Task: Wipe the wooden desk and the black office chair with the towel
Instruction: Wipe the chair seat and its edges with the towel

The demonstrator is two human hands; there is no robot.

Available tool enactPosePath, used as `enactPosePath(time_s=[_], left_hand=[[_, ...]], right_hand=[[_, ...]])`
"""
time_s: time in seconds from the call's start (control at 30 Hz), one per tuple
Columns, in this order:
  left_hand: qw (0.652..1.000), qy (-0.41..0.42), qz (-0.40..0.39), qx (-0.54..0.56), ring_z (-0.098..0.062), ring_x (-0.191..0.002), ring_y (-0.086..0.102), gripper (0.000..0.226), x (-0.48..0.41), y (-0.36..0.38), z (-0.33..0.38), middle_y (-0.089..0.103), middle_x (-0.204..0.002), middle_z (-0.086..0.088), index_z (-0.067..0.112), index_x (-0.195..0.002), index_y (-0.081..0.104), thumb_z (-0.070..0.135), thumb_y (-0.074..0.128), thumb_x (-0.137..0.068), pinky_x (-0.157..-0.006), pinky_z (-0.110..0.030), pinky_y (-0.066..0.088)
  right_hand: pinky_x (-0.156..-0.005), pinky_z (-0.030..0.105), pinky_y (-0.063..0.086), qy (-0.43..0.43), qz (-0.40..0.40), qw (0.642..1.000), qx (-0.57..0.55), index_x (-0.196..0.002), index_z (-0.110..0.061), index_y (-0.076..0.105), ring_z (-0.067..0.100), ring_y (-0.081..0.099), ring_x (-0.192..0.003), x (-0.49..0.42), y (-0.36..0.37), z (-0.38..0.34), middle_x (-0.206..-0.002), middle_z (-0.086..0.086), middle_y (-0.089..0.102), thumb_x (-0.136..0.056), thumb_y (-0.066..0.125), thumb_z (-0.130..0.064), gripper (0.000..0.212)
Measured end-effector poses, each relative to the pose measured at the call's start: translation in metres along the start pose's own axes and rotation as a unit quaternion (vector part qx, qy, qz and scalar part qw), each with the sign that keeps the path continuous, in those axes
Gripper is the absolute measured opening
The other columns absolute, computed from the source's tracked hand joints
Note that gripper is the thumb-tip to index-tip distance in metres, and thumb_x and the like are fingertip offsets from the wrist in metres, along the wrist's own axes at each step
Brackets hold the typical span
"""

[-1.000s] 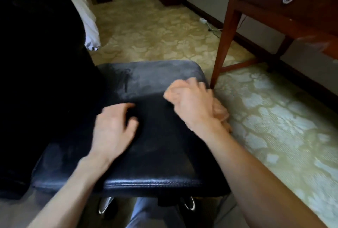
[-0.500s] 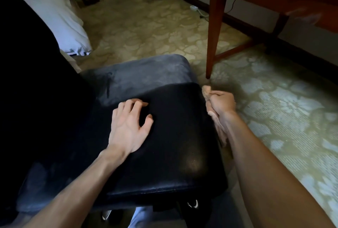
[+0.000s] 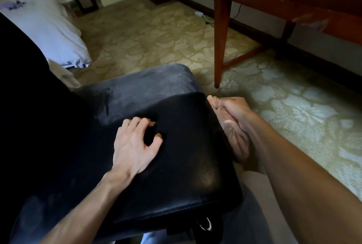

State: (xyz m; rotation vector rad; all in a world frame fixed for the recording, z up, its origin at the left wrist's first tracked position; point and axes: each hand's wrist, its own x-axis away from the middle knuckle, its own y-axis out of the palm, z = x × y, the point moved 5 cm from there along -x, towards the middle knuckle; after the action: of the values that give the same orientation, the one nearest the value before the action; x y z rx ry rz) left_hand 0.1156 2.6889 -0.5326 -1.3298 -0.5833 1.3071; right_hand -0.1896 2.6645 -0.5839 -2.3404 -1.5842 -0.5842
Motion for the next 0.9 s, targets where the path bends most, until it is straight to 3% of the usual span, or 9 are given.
enactPosePath(time_s=[0.1,0.2,0.3,0.43,0.47,0.57,0.67,0.77,0.9], left_hand=[[1.0,-0.004,0.003,0.004,-0.022,-0.091,0.047,0.044,-0.001,0.0,0.002,0.06,-0.098,0.006,0.018,-0.105,0.067,0.053,0.049,-0.084,-0.083,-0.039,0.042],[1.0,0.002,0.008,-0.005,-0.023,-0.091,0.049,0.045,-0.001,0.002,0.004,0.061,-0.097,0.005,0.017,-0.104,0.068,0.053,0.05,-0.084,-0.081,-0.039,0.042],[1.0,-0.006,0.017,0.008,-0.023,-0.093,0.053,0.046,-0.001,-0.002,0.006,0.065,-0.099,0.007,0.019,-0.104,0.071,0.054,0.05,-0.084,-0.081,-0.038,0.044],[0.994,0.01,0.016,0.105,-0.017,-0.087,0.058,0.028,0.003,-0.013,0.012,0.069,-0.091,0.012,0.024,-0.089,0.073,0.044,0.054,-0.085,-0.082,-0.039,0.05],[0.987,0.004,0.024,0.158,-0.015,-0.086,0.059,0.022,0.005,-0.021,0.012,0.069,-0.087,0.013,0.025,-0.084,0.072,0.04,0.055,-0.086,-0.082,-0.039,0.051],[0.954,-0.09,0.078,0.274,-0.012,-0.089,0.064,0.024,0.009,-0.053,-0.015,0.071,-0.085,0.015,0.026,-0.079,0.072,0.037,0.053,-0.086,-0.085,-0.035,0.05],[0.965,-0.19,0.111,0.145,-0.02,-0.097,0.063,0.026,0.014,-0.078,-0.084,0.073,-0.095,0.009,0.025,-0.092,0.073,0.04,0.051,-0.089,-0.089,-0.039,0.05],[0.966,-0.257,0.038,-0.004,-0.035,-0.123,0.054,0.035,0.028,-0.075,-0.138,0.068,-0.123,-0.011,0.014,-0.12,0.067,0.033,0.063,-0.091,-0.102,-0.047,0.045],[0.961,-0.271,-0.018,-0.055,-0.035,-0.143,0.039,0.054,0.037,-0.06,-0.152,0.051,-0.15,-0.015,0.008,-0.142,0.054,0.039,0.056,-0.098,-0.117,-0.049,0.032]], right_hand=[[-0.091,0.03,0.059,-0.092,0.005,0.987,0.133,-0.092,-0.029,0.084,0.007,0.075,-0.09,-0.006,0.008,-0.025,-0.086,-0.013,0.079,-0.082,0.083,-0.038,0.013],[-0.091,0.03,0.056,-0.172,0.039,0.943,0.283,-0.099,-0.042,0.08,0.006,0.069,-0.097,0.004,0.03,-0.043,-0.097,-0.017,0.077,-0.084,0.076,-0.054,0.02],[-0.085,0.032,0.053,-0.262,0.083,0.853,0.443,-0.105,-0.04,0.076,0.017,0.067,-0.1,0.03,0.066,-0.057,-0.108,-0.01,0.068,-0.085,0.069,-0.049,0.023],[-0.095,0.043,0.049,-0.365,-0.014,0.719,0.591,-0.116,-0.04,0.072,0.029,0.061,-0.107,0.087,0.124,-0.062,-0.119,-0.003,0.057,-0.088,0.062,-0.038,0.03],[-0.095,0.043,0.049,-0.375,-0.052,0.716,0.586,-0.118,-0.042,0.071,0.027,0.062,-0.108,0.1,0.134,-0.064,-0.119,-0.004,0.057,-0.088,0.062,-0.037,0.031],[-0.096,0.041,0.052,-0.397,-0.097,0.764,0.499,-0.124,-0.045,0.068,0.023,0.063,-0.112,0.128,0.165,-0.079,-0.12,-0.006,0.058,-0.088,0.066,-0.032,0.038],[-0.099,0.045,0.047,-0.478,-0.083,0.698,0.526,-0.13,-0.04,0.064,0.028,0.055,-0.117,0.144,0.235,-0.088,-0.126,-0.001,0.051,-0.089,0.065,-0.032,0.041],[-0.099,0.047,0.042,-0.493,-0.091,0.638,0.584,-0.133,-0.028,0.061,0.032,0.05,-0.121,0.151,0.302,-0.066,-0.133,0.004,0.048,-0.091,0.064,-0.033,0.042],[-0.097,0.05,0.042,-0.512,-0.103,0.57,0.634,-0.128,-0.023,0.065,0.034,0.053,-0.119,0.152,0.345,-0.032,-0.13,0.006,0.051,-0.094,0.061,-0.035,0.036]])
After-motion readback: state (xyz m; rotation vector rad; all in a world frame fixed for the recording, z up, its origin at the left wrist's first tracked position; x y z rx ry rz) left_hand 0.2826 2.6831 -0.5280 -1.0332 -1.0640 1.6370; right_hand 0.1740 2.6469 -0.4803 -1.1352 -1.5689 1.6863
